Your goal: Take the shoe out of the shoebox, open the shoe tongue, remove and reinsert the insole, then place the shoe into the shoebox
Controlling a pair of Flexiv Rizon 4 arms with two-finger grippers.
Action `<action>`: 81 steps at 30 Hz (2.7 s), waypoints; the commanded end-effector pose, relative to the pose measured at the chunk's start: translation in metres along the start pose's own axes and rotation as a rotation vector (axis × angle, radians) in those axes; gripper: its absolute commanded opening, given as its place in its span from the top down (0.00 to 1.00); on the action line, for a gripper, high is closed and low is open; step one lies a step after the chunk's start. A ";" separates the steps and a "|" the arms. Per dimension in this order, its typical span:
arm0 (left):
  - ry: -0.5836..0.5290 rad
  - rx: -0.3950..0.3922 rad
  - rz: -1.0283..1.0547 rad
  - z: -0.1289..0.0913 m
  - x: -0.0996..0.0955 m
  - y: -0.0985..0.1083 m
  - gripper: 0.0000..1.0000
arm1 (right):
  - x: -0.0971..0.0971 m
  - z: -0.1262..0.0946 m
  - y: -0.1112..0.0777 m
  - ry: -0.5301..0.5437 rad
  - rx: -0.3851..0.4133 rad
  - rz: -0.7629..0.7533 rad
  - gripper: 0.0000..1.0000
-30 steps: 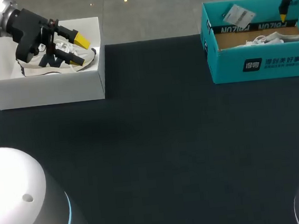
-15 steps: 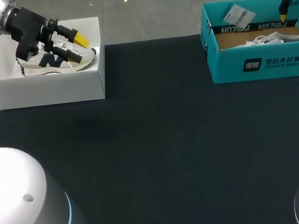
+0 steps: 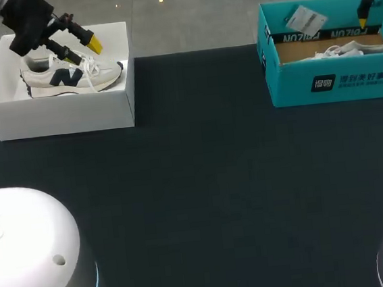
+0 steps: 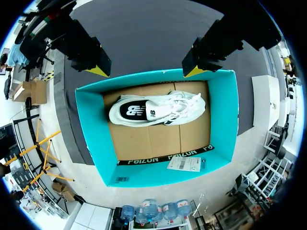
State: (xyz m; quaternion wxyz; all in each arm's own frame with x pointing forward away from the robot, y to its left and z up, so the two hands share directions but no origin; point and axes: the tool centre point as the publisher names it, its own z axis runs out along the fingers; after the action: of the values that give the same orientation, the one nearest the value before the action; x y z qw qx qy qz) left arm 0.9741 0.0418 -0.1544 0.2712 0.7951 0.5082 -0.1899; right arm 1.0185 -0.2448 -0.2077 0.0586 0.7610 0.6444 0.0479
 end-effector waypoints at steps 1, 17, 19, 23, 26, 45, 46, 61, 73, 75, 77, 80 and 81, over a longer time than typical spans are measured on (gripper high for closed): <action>0.151 0.045 -0.008 -0.013 0.015 0.018 0.00 | 0.000 0.000 -0.001 0.001 -0.002 0.001 0.00; 0.533 0.129 -0.100 -0.027 0.095 0.047 0.00 | 0.000 0.000 -0.001 0.001 -0.002 0.001 0.00; 0.538 0.130 -0.129 -0.027 0.099 0.046 0.00 | 0.000 0.000 -0.001 0.001 -0.002 0.001 0.00; 0.545 0.150 -0.163 -0.025 0.106 0.045 0.00 | 0.000 0.000 -0.001 0.001 -0.002 0.001 0.00; 0.545 0.150 -0.163 -0.025 0.106 0.045 0.00 | 0.000 0.000 -0.001 0.001 -0.002 0.001 0.00; 0.560 0.123 -0.192 -0.031 0.123 0.054 0.00 | 0.000 0.000 -0.001 0.001 -0.002 0.001 0.00; 0.587 0.100 -0.201 -0.034 0.131 0.057 0.00 | 0.000 0.000 -0.001 0.001 -0.002 0.001 0.00; 0.718 0.099 -0.235 -0.044 0.227 0.089 0.00 | 0.000 0.000 -0.001 0.001 -0.002 0.001 0.00; 0.775 0.152 -0.236 -0.051 0.283 0.103 0.00 | 0.000 0.000 -0.001 0.001 -0.002 0.001 0.00; 0.790 0.168 -0.260 -0.051 0.290 0.106 0.00 | 0.000 0.000 -0.001 0.001 -0.002 0.001 0.00; 0.790 0.168 -0.260 -0.051 0.290 0.106 0.00 | 0.000 0.000 -0.001 0.001 -0.002 0.001 0.00; 0.790 0.168 -0.260 -0.051 0.290 0.106 0.00 | 0.000 0.000 -0.001 0.001 -0.002 0.001 0.00; 0.790 0.168 -0.260 -0.051 0.290 0.106 0.00 | 0.000 0.000 -0.001 0.001 -0.002 0.001 0.00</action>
State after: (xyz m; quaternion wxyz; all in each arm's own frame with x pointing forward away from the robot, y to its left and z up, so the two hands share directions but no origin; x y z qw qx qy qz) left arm 1.1849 0.2419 -0.2567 -0.0231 0.7554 0.6513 0.0677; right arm 1.0185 -0.2448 -0.2079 0.0589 0.7611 0.6442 0.0479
